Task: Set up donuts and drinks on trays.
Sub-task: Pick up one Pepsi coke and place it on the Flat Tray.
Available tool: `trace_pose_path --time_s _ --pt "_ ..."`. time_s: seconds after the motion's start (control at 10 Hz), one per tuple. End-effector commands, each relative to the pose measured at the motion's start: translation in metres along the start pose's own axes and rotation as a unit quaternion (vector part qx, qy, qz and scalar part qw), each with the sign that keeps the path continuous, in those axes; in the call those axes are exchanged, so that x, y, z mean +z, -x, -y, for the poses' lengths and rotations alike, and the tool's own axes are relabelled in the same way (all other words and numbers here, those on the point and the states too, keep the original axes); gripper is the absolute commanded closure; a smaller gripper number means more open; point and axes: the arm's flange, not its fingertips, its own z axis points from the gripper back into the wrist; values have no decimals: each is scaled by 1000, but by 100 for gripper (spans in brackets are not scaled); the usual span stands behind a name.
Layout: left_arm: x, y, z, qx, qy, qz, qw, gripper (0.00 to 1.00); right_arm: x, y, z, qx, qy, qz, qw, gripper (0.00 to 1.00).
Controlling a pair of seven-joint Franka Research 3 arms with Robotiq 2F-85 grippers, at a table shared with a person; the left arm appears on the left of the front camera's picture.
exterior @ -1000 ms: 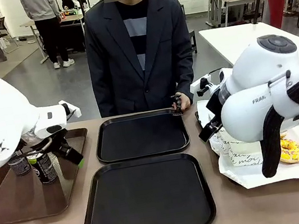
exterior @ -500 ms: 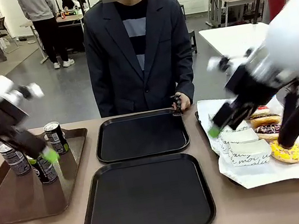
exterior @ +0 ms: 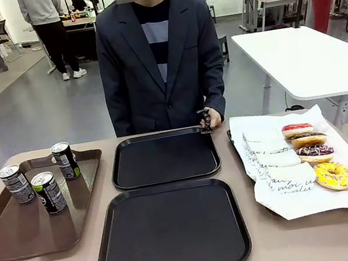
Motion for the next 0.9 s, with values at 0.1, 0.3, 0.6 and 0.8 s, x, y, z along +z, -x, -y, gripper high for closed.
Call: trace_pose_path --time_s 0.1,0.3,0.6,0.8 --pt "41 -20 -56 78 21 66 994 0 81 60 111 -155 -62 110 980 0" --pt "68 -26 -81 118 -10 85 989 0 107 64 144 -220 -40 105 969 0" --pt "85 -28 -100 131 -94 72 984 0 130 63 150 -261 -7 111 959 0" --pt "87 -24 -103 130 -134 57 981 0 138 57 145 -280 38 100 954 0"
